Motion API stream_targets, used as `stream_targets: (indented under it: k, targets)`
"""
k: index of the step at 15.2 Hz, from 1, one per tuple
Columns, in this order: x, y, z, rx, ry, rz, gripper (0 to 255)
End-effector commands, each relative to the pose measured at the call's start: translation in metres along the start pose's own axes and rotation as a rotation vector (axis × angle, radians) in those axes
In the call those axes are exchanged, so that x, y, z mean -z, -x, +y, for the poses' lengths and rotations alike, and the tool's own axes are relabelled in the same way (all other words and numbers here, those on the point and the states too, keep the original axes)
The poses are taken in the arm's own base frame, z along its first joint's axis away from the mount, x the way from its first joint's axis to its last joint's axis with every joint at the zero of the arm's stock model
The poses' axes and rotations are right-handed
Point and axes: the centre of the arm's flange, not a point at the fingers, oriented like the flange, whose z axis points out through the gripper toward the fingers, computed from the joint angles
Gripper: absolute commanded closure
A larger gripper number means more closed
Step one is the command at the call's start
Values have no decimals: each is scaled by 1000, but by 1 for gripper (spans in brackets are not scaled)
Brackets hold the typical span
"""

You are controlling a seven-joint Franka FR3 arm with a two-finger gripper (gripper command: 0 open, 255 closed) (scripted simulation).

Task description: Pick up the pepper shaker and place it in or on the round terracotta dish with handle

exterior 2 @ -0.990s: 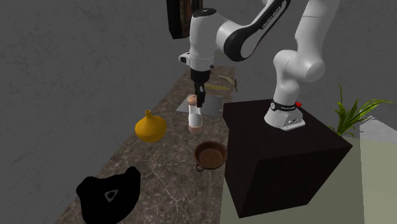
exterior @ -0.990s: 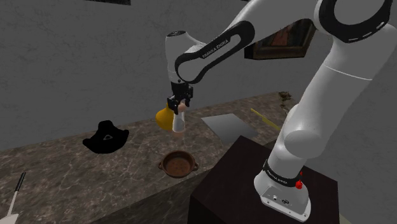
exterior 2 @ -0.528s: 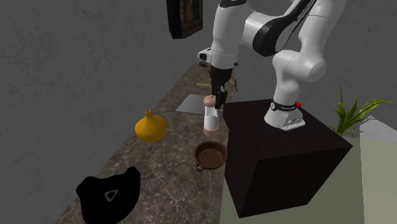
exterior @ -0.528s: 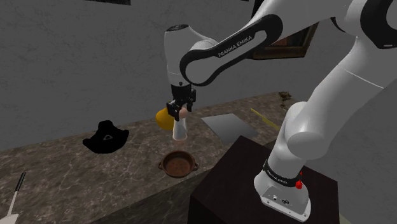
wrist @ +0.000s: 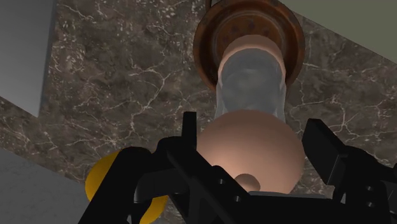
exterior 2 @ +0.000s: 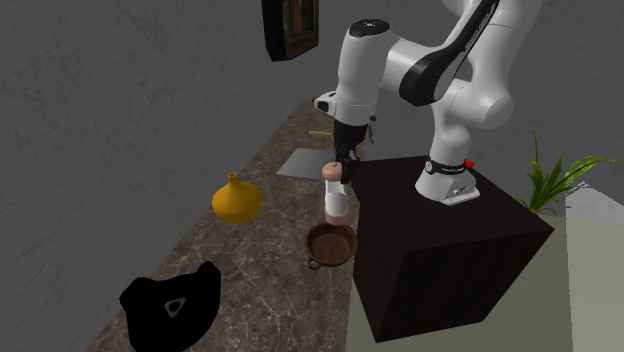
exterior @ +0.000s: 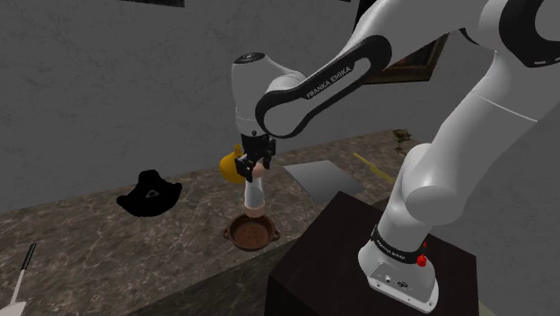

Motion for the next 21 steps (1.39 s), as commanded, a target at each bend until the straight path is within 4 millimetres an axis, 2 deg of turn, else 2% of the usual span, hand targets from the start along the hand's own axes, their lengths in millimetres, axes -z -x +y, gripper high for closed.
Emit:
stream_targets:
  k: [1, 18, 21]
  targets:
    - [-10, 1, -1, 0, 0, 1, 255]
    - [-99, 4, -16, 0, 0, 1, 255]
    - [-102, 4, -17, 0, 0, 1, 255]
